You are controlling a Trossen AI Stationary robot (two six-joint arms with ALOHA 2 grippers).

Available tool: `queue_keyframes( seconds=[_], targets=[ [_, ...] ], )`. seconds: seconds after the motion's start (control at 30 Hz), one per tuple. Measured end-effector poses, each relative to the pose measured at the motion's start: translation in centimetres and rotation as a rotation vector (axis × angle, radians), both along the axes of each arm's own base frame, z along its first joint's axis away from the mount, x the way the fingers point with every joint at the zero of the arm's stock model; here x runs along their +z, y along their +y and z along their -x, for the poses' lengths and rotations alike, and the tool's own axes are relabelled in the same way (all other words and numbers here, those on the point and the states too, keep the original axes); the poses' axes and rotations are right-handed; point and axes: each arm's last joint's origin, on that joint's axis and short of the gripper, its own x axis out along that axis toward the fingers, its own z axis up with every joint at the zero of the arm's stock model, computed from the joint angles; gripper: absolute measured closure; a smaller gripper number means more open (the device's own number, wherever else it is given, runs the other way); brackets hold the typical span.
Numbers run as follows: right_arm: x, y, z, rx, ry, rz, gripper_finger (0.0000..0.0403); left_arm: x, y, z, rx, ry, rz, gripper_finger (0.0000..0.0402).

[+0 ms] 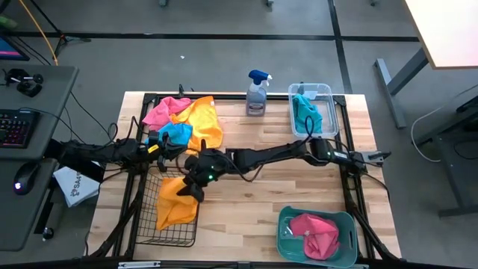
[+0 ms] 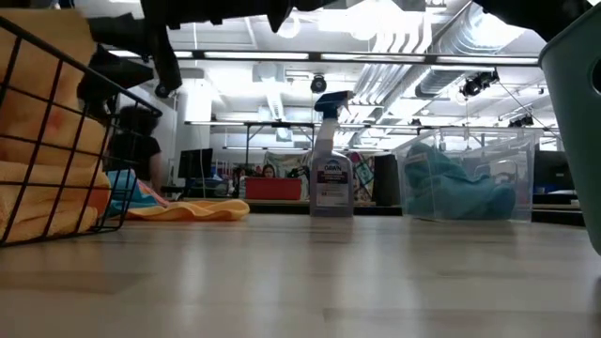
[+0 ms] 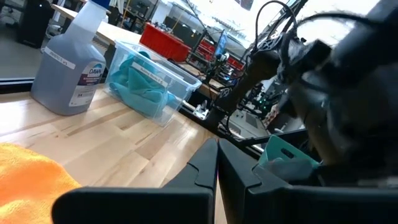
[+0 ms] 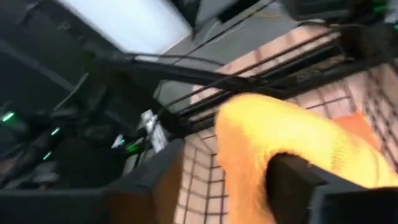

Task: Sort microfiber towel by color & place in baskets
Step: Put the right orange microfiber towel into the black wire basket, then put the blue microfiber towel into the transparent bin

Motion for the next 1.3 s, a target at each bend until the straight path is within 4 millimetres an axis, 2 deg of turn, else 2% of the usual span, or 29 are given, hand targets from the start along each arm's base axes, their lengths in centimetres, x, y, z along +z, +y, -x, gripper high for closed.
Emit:
queue_keyframes(
  seconds=[0.1, 0.17, 0.37, 0.57, 0.6, 0.73, 0.8, 0.9, 1.03, 1.1, 1.17, 1.3],
  targets=[
    [1.5, -0.8, 0.2, 0.041, 0.029, -0.015, 0.0152, 0.0, 0.0, 0.0, 0.0, 0.0, 0.0, 0.0401],
    [1.8, -1.1, 0.4, 0.059, 0.069, 0.007, 0.0136, 0.0, 0.0, 0.0, 0.0, 0.001, 0.0, 0.0402],
    [2.1, -1.7, 1.5, 0.184, 0.211, 0.117, 0.0129, 0.0, 0.0, 0.0, 0.0, 0.0, 0.0, 0.0401],
    [2.3, -1.7, 4.4, 0.266, 0.427, 0.312, 0.0128, 0.0, 0.0, 0.0, 0.0, 0.0, 0.0, 0.0401],
    [2.3, -1.8, 5.1, 0.258, 0.482, 0.367, 0.0128, 0.0, 0.0, 0.0, 0.0, 0.0, 0.0, 0.0402],
    [4.4, -2.4, 8.7, 0.214, 0.651, 0.613, 0.0128, 0.0, 0.0, 0.0, 0.0, 0.0, 0.0, 0.0401],
    [4.6, -3.0, 10.0, 0.211, 0.708, 0.65, 0.0128, 0.0, 0.0, 0.0, 0.0, 0.001, 0.0, 0.0401],
    [3.8, -4.1, 12.0, 0.203, 0.78, 0.643, 0.0128, 0.0, 0.0, 0.0, 0.0, 0.0, 0.0, 0.0401],
    [2.4, -5.6, 16.6, 0.098, 0.857, 0.559, 0.0128, 0.0, 0.0, 0.0, 0.0, 0.001, 0.0, 0.0402],
    [1.1, -5.8, 19.5, 0.01, 0.886, 0.483, 0.0128, 0.0, 0.0, 0.0, 0.0, 0.0, 0.0, 0.0402],
    [0.2, -5.8, 22.6, -0.104, 0.898, 0.38, 0.0128, 0.1, 0.0, 0.0, 0.0, -0.011, 0.004, 0.0402],
    [-0.9, -4.5, 28.1, -0.322, 0.864, 0.12, 0.0128, 1.1, 0.1, 0.1, 0.015, -0.134, 0.085, 0.0401]
  ],
)
